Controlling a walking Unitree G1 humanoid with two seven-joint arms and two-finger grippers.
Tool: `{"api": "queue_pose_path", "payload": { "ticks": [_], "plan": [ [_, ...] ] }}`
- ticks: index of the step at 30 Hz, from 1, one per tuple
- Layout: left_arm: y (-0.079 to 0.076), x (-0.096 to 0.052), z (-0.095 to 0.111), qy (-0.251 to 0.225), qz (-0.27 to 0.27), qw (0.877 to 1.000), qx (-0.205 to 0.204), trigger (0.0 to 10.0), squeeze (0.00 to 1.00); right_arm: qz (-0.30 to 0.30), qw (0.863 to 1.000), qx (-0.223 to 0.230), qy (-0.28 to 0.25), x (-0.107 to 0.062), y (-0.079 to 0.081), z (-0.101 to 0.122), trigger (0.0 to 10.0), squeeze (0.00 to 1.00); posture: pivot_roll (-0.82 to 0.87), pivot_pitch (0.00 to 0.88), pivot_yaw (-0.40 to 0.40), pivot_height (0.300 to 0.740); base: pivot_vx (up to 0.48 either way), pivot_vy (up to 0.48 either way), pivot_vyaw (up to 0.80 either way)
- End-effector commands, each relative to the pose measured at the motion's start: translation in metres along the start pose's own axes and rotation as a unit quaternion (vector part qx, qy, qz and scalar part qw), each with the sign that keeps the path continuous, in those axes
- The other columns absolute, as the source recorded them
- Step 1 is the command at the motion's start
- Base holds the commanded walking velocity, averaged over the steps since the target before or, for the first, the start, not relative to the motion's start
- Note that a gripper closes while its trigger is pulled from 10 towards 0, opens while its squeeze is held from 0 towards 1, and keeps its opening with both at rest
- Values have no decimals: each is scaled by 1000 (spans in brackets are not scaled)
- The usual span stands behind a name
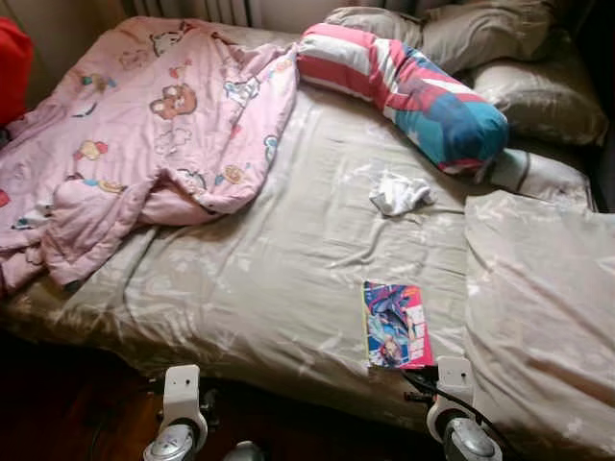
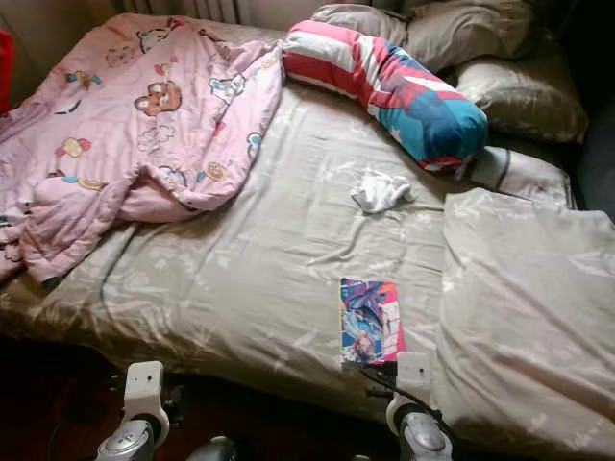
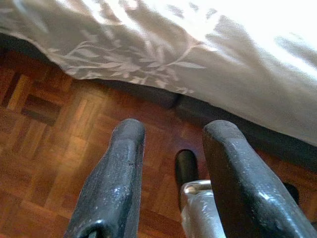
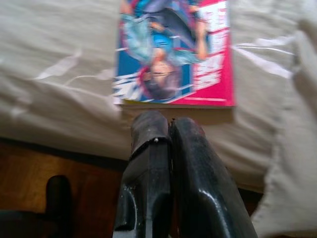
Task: Clean up the room
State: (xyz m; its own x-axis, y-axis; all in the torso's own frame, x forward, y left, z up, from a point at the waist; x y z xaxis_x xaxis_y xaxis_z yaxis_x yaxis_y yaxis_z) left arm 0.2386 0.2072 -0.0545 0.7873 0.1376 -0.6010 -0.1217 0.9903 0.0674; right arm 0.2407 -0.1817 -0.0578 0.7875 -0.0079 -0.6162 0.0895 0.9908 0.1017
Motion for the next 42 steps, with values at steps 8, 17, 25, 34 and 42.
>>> {"api": "queue_pose_path", "payload": {
  "ticks": [8,17,25,34,42],
  "plan": [
    [2,-3,-15,38,6,999,2,10000,0,-9,999,3,35,-7,-7,-20,10000,0,-8,172,-12,740,0,426,0],
    [3,-4,-17,45,8,999,2,10000,0,-11,999,11,35,-6,-7,-18,10000,0,-6,190,-10,740,0,411,0],
    [5,-4,-17,45,11,999,1,10000,0,-11,999,13,33,-6,-13,-15,10000,0,-1,200,-6,740,0,411,0],
    [6,-3,-16,46,7,999,7,10000,0,-13,999,20,23,-4,-17,-7,10000,0,-5,207,-1,740,0,410,0],
    [6,-3,-15,45,9,999,5,10000,0,-8,999,17,27,-3,-10,-9,10000,0,-2,212,-2,740,0,410,0]
  ]
}}
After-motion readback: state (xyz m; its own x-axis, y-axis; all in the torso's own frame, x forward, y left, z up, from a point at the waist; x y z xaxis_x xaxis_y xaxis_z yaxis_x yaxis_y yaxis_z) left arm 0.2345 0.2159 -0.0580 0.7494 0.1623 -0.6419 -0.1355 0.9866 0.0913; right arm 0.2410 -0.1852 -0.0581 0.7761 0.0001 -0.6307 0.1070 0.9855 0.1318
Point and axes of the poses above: a point about 5 cm out from each wrist's last joint towards the gripper, its own x axis pointing out of the wrist towards the gripper, its own z axis along the axis of the wrist's last joint, y = z × x, the point moved 1 cm from there along x, pointing out of the wrist towards the gripper, and after that the axes turned 3 degrees about x, right-handed, at the moved point
